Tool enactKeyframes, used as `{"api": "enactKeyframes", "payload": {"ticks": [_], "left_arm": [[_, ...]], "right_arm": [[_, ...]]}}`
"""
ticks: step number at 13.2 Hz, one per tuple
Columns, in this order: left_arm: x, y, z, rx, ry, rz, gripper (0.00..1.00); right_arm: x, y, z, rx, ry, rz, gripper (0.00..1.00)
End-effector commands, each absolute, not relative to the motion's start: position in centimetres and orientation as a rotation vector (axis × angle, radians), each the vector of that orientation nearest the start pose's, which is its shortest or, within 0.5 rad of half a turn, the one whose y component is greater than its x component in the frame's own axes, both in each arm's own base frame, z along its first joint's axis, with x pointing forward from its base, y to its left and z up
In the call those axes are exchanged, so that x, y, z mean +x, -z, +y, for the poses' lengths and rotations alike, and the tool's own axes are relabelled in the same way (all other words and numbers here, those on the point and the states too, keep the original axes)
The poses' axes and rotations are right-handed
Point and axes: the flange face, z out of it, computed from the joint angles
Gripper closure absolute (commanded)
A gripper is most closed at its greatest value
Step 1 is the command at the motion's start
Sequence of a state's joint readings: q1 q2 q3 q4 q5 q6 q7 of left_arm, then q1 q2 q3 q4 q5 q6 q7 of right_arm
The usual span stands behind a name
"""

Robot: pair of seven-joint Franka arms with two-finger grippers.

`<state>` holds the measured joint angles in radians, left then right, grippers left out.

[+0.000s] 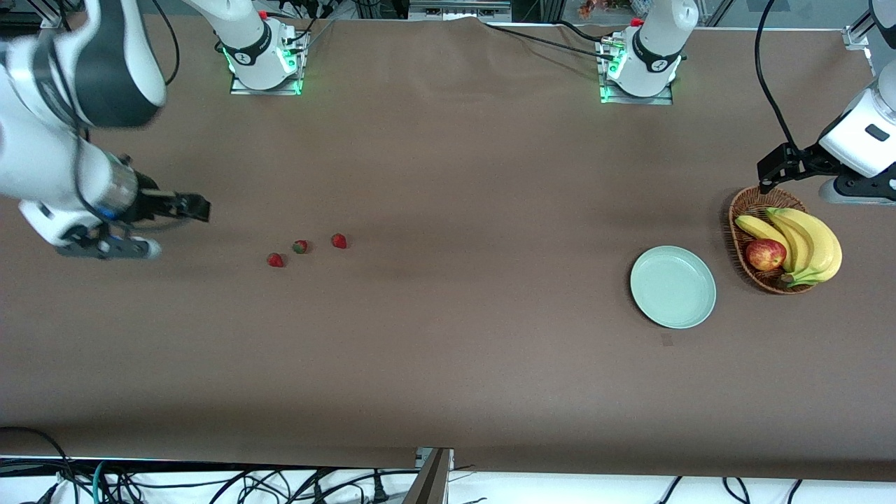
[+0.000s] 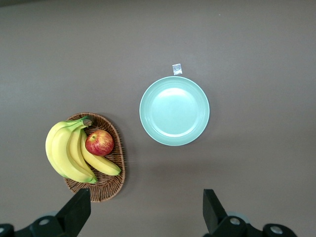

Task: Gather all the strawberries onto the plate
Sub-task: 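Grasp the first red strawberry with the right gripper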

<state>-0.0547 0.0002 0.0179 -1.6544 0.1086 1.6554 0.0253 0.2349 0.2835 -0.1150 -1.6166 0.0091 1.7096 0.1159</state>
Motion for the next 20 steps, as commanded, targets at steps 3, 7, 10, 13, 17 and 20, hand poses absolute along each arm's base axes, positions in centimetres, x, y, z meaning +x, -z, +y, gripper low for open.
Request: {"api": "enactKeyframes", "payload": {"ticks": [3, 7, 10, 13, 17, 20], "left_arm": [[56.3, -59.9, -0.9, -3.044, -0.005, 0.110, 0.00], [56.3, -59.9, -0.9, -3.044, -0.005, 0.110, 0.00], [56.3, -59.9, -0.8, -3.045, -0.005, 0.107, 0.00], [56.2, -59.9, -1.3, -3.044, -0.004, 0.112, 0.00], [56.2, -59.9, -1.1, -3.044, -0.004, 0.116, 0.00], [56.2, -59.9, -1.0, -3.044, -0.007, 0.112, 0.00]], "right_arm": [[59.1, -28.9, 10.8, -3.157, -0.221, -0.102, 0.00], [57.8, -23.0, 11.1, -3.159, -0.196, -0.116, 0.03], [58.1, -20.6, 10.8, -3.162, -0.172, -0.110, 0.13], [58.1, -18.1, 10.7, -3.165, -0.156, -0.108, 0.24], [58.3, -18.3, 10.7, -3.165, -0.151, -0.103, 0.64], [58.9, -19.8, 10.9, -3.164, -0.142, -0.115, 0.93]]}}
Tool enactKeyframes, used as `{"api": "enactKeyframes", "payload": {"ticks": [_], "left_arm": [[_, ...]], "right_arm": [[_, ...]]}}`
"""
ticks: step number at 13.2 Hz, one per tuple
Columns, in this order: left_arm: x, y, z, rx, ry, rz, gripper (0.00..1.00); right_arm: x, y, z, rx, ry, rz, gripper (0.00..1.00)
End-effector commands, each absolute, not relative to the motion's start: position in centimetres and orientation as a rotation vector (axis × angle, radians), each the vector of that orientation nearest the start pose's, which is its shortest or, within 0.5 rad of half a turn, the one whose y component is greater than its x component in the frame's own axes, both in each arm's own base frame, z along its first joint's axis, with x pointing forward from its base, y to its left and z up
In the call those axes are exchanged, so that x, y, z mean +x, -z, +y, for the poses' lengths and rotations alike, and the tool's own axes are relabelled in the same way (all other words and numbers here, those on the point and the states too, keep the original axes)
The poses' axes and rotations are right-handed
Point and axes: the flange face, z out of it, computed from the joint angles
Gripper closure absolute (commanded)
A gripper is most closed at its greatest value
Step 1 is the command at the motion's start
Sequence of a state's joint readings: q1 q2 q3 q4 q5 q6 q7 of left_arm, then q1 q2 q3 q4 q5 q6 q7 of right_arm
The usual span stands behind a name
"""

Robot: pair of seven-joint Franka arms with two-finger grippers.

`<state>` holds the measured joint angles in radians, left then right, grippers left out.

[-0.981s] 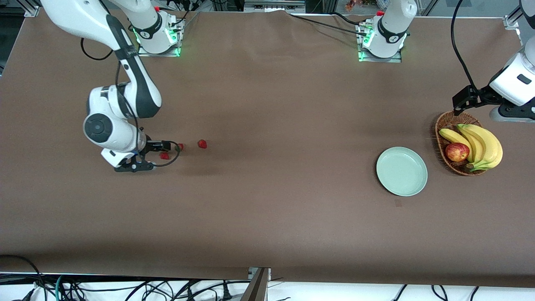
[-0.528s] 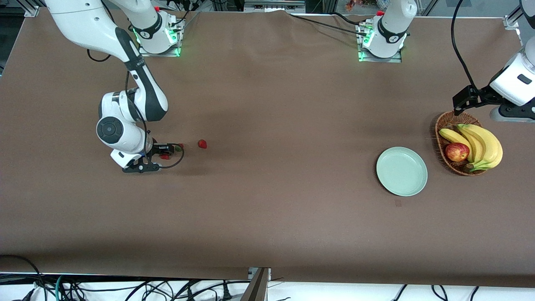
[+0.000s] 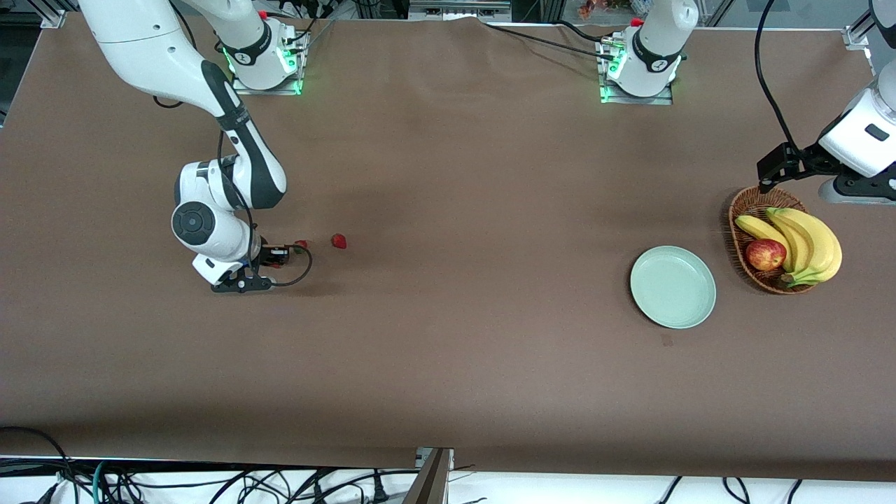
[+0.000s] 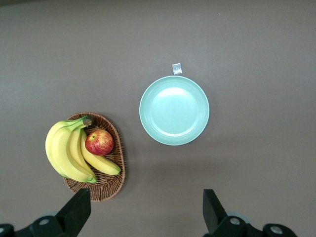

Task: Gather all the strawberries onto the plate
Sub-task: 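Grasp the first red strawberry with the right gripper, then carry the strawberry toward the plate and set it down beside it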

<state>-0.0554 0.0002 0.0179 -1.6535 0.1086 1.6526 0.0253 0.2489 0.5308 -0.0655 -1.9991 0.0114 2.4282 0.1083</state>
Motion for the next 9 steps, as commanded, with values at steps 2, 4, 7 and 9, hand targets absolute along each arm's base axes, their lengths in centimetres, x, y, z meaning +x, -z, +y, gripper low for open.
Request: {"api": "enactKeyframes", "payload": {"ticks": [2, 4, 7, 9], "left_arm": [[56.2, -59.9, -0.8, -3.044, -0.007, 0.109, 0.00], [56.2, -59.9, -0.8, -3.044, -0.007, 0.109, 0.00], [56.2, -59.9, -0.6, -3.046, -0.008, 0.105, 0.00], [56.2, -59.8, -0.6, -3.046, -0.010, 0.105, 0.00]], "right_arm": [[60.6, -22.6, 11.7, -3.162, -0.145, -0.126, 0.95], [63.0, -26.7, 14.1, -3.167, -0.160, -0.051, 0.95], [64.2, -28.9, 22.3, -3.144, -0.066, 0.050, 0.95], [65.0, -29.3, 28.2, -3.062, -0.076, 0.209, 0.95]]}}
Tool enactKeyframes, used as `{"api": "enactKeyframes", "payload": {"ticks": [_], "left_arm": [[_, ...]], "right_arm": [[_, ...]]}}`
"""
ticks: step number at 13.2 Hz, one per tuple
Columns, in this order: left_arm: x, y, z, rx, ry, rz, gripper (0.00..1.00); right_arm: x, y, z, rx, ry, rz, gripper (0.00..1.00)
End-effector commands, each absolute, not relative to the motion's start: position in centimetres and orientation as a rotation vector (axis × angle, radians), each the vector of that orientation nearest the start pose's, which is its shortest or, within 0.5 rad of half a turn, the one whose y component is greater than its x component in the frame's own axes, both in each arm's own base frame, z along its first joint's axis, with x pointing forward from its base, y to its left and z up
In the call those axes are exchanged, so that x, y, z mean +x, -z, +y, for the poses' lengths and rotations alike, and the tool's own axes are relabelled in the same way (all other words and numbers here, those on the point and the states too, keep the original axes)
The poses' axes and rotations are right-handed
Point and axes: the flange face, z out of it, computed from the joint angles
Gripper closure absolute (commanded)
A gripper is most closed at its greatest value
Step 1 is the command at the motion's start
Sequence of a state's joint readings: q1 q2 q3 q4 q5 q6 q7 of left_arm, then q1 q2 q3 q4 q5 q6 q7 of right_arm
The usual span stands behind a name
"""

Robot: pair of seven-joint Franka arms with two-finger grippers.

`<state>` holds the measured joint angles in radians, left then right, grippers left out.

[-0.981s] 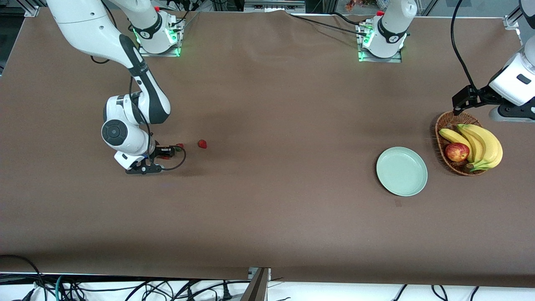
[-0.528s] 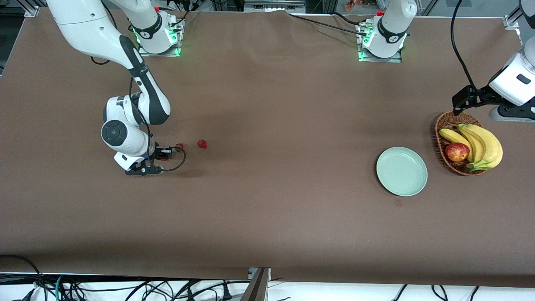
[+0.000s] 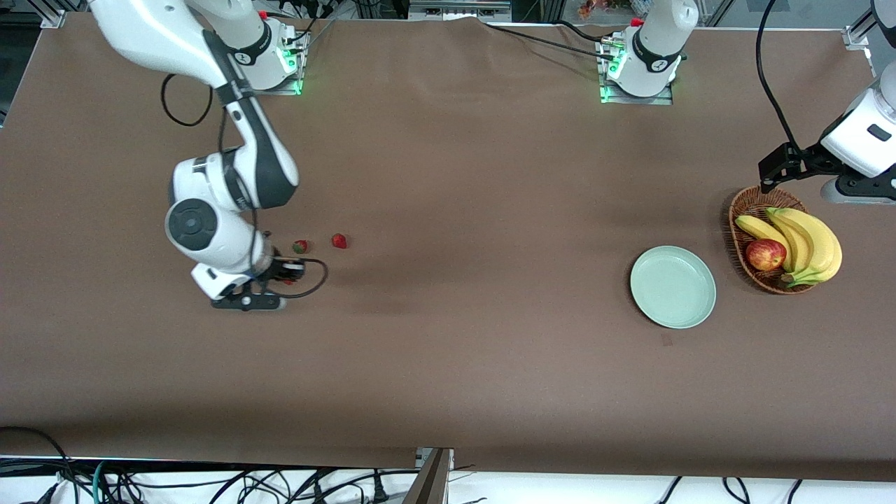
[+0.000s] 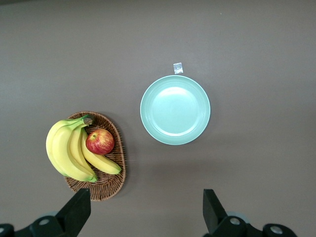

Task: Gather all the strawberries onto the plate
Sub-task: 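Carry the strawberry toward the plate and set it down beside it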

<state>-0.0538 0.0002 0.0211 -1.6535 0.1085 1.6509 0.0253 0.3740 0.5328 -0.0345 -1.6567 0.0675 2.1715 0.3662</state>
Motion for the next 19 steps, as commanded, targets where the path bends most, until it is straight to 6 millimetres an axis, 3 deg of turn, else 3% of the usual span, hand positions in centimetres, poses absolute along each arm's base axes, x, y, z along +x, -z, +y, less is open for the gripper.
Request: {"api": "enactKeyframes", "payload": {"ticks": [1, 4, 5, 7, 10, 12, 14, 16, 19], "left_arm": [[56.2, -59.9, -0.7, -3.045, -0.007, 0.107, 0.00], [56.2, -59.9, -0.6, -3.046, -0.008, 0.105, 0.00], [56.2, -59.9, -0.6, -3.046, -0.008, 0.105, 0.00], [56.2, -59.8, -0.6, -3.046, -0.017, 0.104, 0.00], [56.1, -59.8, -0.6, -3.046, -0.024, 0.106, 0.00], [56.1, -59.8, -0.6, -3.046, -0.024, 0.104, 0.00], [56.1, -59.8, -0.6, -3.046, -0.024, 0.104, 0.00], [56.1, -59.7, -0.6, -3.046, -0.029, 0.104, 0.00], [56.1, -59.8, -0.7, -3.046, -0.026, 0.106, 0.00]], "right_arm": [[65.4, -29.2, 31.2, -3.019, -0.075, 0.262, 0.94], [64.6, -28.0, 42.4, -2.873, -0.053, 0.419, 0.94], [63.5, -27.4, 46.4, -2.814, -0.047, 0.462, 0.94], [61.0, -25.6, 52.5, -2.641, 0.017, 0.593, 0.90], [55.4, -23.7, 59.5, -2.477, 0.066, 0.697, 0.87], [52.3, -24.4, 62.7, -2.389, 0.072, 0.751, 0.75], [51.2, -25.2, 63.8, -2.365, 0.077, 0.758, 0.01], [53.8, -26.5, 61.6, -2.383, 0.123, 0.761, 0.00], [59.1, -28.3, 55.1, -2.648, 0.117, 0.629, 0.00]]}}
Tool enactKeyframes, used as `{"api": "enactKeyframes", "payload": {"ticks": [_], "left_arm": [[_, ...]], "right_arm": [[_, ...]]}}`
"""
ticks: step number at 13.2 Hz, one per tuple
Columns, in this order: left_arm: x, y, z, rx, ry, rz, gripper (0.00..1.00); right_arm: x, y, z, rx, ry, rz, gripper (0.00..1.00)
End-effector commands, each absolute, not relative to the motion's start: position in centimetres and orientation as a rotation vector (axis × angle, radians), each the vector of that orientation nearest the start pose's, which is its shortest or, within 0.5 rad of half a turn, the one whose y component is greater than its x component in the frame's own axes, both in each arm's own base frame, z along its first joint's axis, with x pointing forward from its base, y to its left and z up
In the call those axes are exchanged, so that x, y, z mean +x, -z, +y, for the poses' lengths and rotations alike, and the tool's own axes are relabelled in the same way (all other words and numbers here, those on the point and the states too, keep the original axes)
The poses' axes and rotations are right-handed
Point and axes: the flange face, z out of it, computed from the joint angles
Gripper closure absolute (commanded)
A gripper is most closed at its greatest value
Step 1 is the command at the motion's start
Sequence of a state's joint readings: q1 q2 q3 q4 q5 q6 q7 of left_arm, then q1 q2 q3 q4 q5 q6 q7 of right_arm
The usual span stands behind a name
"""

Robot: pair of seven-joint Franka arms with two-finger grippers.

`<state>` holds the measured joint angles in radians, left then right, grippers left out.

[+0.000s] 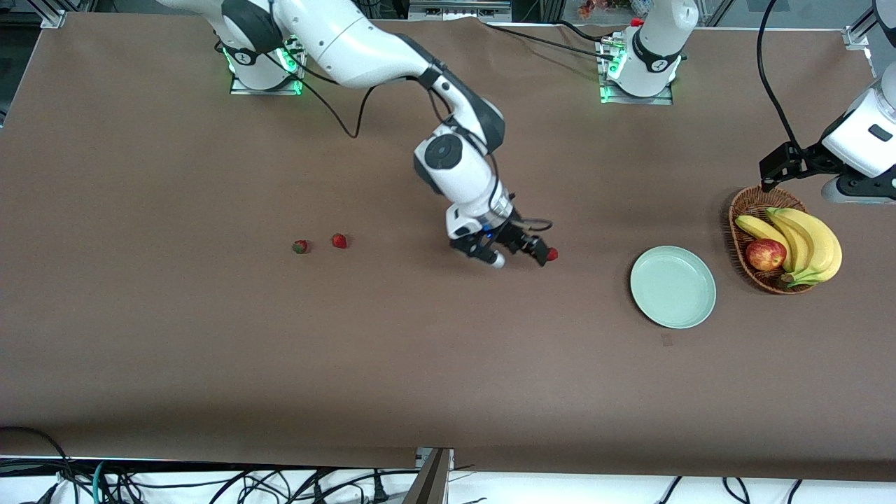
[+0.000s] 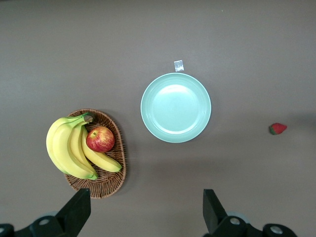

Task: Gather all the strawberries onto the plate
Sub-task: 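Carry the strawberry toward the plate and set it down beside it, then grasp the strawberry with the left gripper while the right gripper grasps another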

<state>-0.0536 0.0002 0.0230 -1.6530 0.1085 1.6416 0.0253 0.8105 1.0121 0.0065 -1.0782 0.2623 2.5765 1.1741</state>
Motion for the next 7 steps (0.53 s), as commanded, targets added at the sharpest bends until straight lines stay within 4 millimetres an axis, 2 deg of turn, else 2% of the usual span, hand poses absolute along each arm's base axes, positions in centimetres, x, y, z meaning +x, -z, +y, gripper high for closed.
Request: {"api": "enactKeyframes", "payload": {"ticks": [1, 2, 4, 5, 6, 7], "left_arm": [[56.1, -59.8, -0.7, -3.046, -0.026, 0.106, 0.00], [56.1, -59.7, -0.8, -3.058, -0.026, 0.103, 0.00], [56.2, -59.5, -1.3, -3.087, -0.036, 0.106, 0.00], [56.3, -58.8, -2.0, -3.086, -0.061, 0.123, 0.00], [56.6, -56.5, -3.4, -3.094, -0.188, 0.164, 0.00], [56.5, -55.4, -5.4, -3.137, -0.259, 0.203, 0.00]], "right_arm": [[60.7, -28.6, 52.5, -2.727, 0.101, 0.542, 0.00], [62.5, -29.8, 49.3, -2.797, 0.084, 0.470, 0.00], [65.4, -29.9, 42.8, -2.962, 0.055, 0.310, 0.00], [66.2, -29.3, 39.4, -3.048, 0.013, 0.233, 0.00], [66.5, -28.6, 36.2, -3.111, -0.032, 0.167, 0.00], [66.8, -27.9, 33.0, -3.154, -0.061, 0.108, 0.00]]}}
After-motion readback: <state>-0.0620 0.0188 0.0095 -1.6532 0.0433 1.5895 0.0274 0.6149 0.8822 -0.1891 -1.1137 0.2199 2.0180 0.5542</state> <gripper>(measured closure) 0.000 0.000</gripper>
